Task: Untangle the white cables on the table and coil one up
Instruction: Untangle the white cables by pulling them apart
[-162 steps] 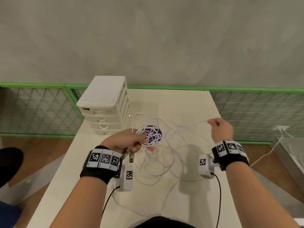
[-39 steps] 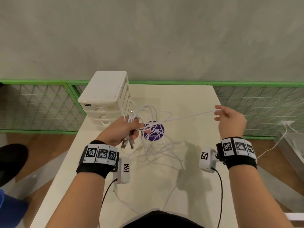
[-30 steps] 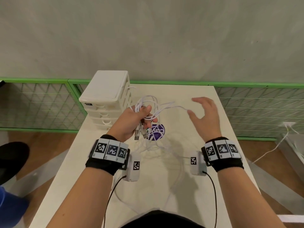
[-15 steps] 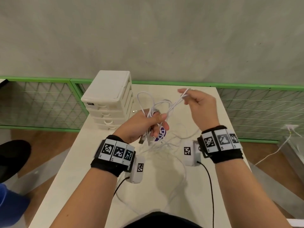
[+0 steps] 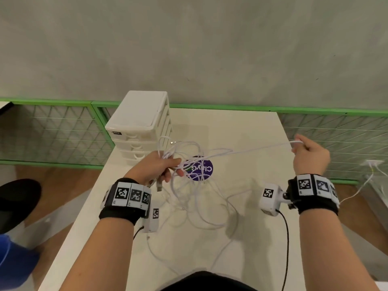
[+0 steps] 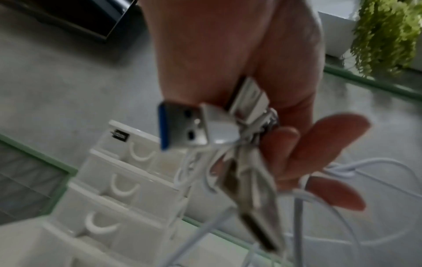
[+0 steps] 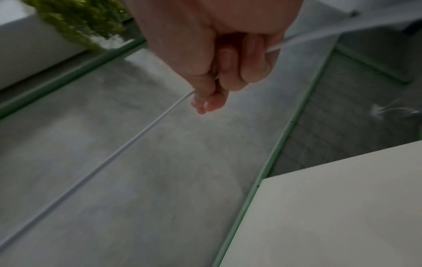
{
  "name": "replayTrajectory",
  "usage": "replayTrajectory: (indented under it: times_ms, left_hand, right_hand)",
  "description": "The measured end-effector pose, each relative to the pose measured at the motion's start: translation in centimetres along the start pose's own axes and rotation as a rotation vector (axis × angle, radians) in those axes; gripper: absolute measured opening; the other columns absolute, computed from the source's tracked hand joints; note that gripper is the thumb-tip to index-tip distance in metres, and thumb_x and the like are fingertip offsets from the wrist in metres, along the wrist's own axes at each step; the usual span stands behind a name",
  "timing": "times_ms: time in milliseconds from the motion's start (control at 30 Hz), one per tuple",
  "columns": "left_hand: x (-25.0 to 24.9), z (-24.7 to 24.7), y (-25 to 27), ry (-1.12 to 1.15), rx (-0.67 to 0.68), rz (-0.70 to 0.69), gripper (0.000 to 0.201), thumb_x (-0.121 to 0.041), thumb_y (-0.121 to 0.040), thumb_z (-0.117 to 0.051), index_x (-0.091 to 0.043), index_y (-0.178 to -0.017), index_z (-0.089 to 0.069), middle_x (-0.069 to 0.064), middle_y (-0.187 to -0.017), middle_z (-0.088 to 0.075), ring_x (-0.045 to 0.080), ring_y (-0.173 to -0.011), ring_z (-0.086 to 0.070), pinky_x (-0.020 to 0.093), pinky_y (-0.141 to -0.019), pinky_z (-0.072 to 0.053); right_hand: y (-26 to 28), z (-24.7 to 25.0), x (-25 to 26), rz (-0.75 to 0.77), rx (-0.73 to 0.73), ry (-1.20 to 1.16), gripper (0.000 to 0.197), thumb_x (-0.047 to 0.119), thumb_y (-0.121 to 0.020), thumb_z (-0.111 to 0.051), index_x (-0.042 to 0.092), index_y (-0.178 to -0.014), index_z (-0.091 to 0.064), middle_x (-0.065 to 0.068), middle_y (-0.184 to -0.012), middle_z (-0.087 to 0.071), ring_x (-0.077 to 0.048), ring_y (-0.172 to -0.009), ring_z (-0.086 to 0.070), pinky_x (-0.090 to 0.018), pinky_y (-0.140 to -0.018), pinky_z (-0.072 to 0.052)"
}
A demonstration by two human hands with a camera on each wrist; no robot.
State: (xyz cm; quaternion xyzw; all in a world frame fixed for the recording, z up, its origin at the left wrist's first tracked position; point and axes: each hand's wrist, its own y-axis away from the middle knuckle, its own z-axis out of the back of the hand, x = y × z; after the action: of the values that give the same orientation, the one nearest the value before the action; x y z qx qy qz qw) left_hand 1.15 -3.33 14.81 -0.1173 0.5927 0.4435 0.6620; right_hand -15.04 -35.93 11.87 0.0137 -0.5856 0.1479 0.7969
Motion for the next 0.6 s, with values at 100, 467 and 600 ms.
replayTrajectory:
  times_ms: [100,467,600]
  left_hand:
    - [1.1,1.3,0.2,-0.008,-0.088,0.041,0.02,-0.015,-0.095,-0.058,0.0,-0.084,-0.065,0.012,-0.073,-0.073,0.011,-0.036,-0.047,0.019,-0.034,-0.035]
    - [-1.5,-1.8,0.0,-0.018,-0.093,-0.089,0.034,-0.027,-0.098,-0.053,-0.002,-0.076,-0.06,0.001,-0.05,-0.063,0.008,-0.035,-0.045,0.021,-0.042,-0.038]
    - [-2.2,-2.7,0.2,-0.019,-0.105,-0.099,0.041,-0.033,-0.097,-0.054,-0.005,-0.069,-0.062,0.003,-0.05,-0.062,0.008,-0.035,-0.044,0.021,-0.038,-0.033]
  right_hand:
    - [-0.7,1.9,-1.7,-0.144,-0.14,-0.031,0.025,0.014,-0.091,-0.055,0.02,-0.11,-0.07,-0.007,-0.085,-0.068,-0.003,-0.054,-0.054,-0.023,-0.065,-0.048]
    - [4.6,-3.3,-0.5,0.281,0.483,0.392,0.048,0.014,-0.082,-0.067,0.014,-0.127,-0.054,-0.009,-0.133,-0.05,-0.025,-0.125,-0.044,-0.03,-0.105,-0.032]
    - [8.1,-5.1,1.9,0.313,0.755,0.146,0.011,0.03,-0.081,-0.071,0.025,-0.09,-0.071,0.01,-0.097,-0.069,-0.001,-0.092,-0.06,-0.008,-0.08,-0.039]
